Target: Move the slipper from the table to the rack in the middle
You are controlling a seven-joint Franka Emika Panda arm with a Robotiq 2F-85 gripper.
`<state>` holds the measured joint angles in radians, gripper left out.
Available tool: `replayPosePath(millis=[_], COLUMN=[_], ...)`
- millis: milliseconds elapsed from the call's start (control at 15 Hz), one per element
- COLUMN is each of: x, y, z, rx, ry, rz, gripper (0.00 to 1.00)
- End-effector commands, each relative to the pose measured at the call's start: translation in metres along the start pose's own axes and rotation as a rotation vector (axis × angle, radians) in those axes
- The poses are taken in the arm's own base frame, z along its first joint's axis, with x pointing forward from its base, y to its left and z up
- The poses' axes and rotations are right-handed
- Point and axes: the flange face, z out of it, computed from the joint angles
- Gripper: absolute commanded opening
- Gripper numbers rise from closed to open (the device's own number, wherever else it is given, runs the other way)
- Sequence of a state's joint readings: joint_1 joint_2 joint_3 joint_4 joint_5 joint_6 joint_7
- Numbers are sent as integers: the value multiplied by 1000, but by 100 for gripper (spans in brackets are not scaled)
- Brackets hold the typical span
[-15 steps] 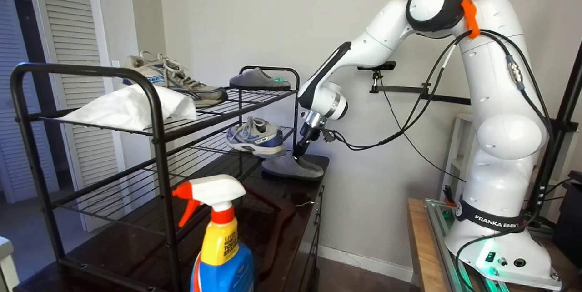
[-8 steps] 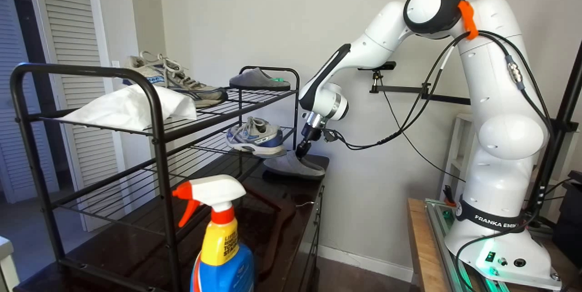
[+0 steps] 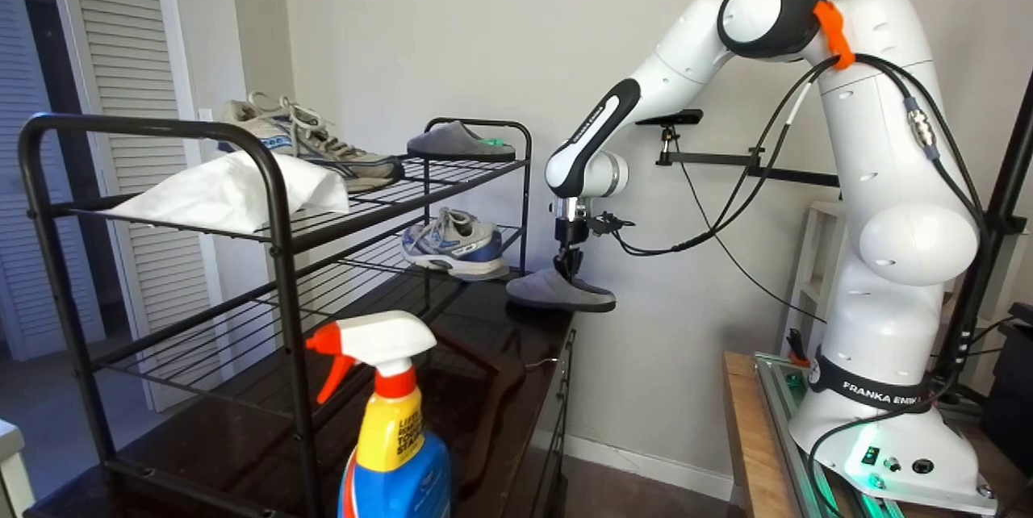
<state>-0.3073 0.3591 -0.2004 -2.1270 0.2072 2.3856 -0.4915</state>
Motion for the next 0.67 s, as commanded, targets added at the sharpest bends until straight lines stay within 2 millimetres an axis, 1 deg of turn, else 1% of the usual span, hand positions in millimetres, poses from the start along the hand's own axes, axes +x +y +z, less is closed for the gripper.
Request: replayPosePath(millis=[0,333,467,600], x=[-27,-62,-75,-88], y=[-4,-26,-34,-40], z=[-18,-38,-50,-67], rx=[-32,-55,-50,-29], ry=[-140,-287,-325,-312], rz=[48,59,71,73], gripper=[1,1,1,1])
